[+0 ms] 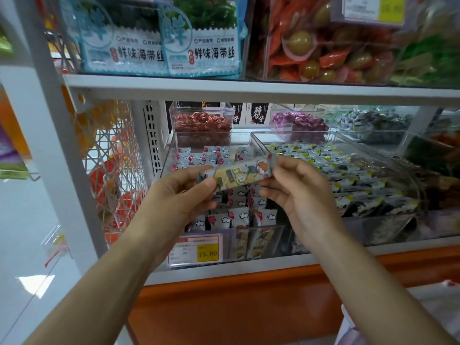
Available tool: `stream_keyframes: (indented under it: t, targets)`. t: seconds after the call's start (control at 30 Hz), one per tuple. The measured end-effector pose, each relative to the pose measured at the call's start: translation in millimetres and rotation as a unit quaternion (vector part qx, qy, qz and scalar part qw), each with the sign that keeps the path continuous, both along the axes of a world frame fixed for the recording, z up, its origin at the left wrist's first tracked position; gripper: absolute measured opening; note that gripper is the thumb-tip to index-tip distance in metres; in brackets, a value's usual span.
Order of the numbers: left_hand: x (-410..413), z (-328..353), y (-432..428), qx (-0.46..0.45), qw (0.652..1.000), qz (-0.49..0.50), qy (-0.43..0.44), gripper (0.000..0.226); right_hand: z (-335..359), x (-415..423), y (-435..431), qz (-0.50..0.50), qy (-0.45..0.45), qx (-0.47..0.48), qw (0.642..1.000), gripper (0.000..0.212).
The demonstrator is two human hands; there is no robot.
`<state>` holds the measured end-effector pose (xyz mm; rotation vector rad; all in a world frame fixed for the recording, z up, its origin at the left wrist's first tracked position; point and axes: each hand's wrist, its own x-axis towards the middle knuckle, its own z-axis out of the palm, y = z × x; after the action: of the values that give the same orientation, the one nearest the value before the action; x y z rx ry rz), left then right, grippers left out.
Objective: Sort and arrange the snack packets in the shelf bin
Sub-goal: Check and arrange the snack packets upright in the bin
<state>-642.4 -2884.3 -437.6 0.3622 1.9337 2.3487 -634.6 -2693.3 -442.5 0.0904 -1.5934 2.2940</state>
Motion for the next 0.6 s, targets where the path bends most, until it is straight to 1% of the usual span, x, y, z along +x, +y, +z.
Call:
stream_keyframes:
  t: [0.07, 0.17, 0.2, 0.27, 0.33, 0.47, 0.53, 0.6]
  targets:
    - [0.7, -0.2, -1.8, -0.052, 0.998, 0.033, 0.034, 0.040, 1.1, 1.3, 0.3, 0.003, 0.006, 0.024, 1.000, 0.015]
    - [5.3, 3.2, -2.3, -0.147, 0.982, 0.053, 0.103, 0.036, -0.6, 2.9, 1.8, -0.004, 0.019, 0.108, 0.994, 0.024]
    - [6.3, 3.6, -1.6, -0.156, 0.980, 0.048, 0.117, 0.038, -1.4, 2.9, 2.7, -0.010, 0.019, 0.141, 0.990, 0.021]
    - [6.8, 3.4, -0.9, -0.147, 0.981, 0.033, 0.126, 0.041, -2.2, 2.0, 4.6, -0.009, 0.008, 0.186, 0.982, 0.016]
    - [6.9, 3.7, -0.8, -0.146, 0.980, 0.028, 0.130, 0.043, -2.0, 1.7, 5.2, 0.009, -0.006, 0.194, 0.981, 0.017]
    - [7.9, 5.6, -1.2, -0.171, 0.974, 0.033, 0.146, 0.046, 0.3, 1.3, 4.6, 0.008, -0.015, 0.171, 0.985, 0.012]
    - [8.4, 6.4, -0.1, -0.177, 0.973, 0.026, 0.147, 0.046, 1.1, 0.9, 4.4, 0.009, -0.019, 0.158, 0.987, 0.016]
    - [9.2, 7.0, 0.2, -0.180, 0.974, 0.011, 0.137, 0.044, 0.7, 0.1, 4.4, -0.011, -0.020, 0.166, 0.986, 0.022]
